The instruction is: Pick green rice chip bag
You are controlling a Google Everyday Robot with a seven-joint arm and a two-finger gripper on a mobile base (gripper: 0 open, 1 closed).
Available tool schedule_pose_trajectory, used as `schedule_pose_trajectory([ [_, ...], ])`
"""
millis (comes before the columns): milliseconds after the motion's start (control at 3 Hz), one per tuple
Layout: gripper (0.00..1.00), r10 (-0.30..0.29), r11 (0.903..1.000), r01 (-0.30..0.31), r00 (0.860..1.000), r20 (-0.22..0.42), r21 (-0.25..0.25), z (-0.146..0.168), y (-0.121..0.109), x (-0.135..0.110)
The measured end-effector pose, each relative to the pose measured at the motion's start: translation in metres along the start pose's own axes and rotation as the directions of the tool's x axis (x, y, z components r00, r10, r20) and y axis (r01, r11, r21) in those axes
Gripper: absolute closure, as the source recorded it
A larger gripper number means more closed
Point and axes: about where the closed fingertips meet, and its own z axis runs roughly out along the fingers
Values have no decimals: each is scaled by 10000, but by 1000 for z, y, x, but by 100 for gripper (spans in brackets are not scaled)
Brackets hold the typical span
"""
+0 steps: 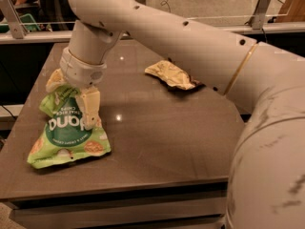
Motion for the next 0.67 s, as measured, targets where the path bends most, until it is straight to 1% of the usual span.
schedule_pose_trajectory([
  [333,63,-28,9997,24,9999,-139,-252,3,2,1],
  [667,87,-27,9996,23,9999,-151,-269,1,2,0],
])
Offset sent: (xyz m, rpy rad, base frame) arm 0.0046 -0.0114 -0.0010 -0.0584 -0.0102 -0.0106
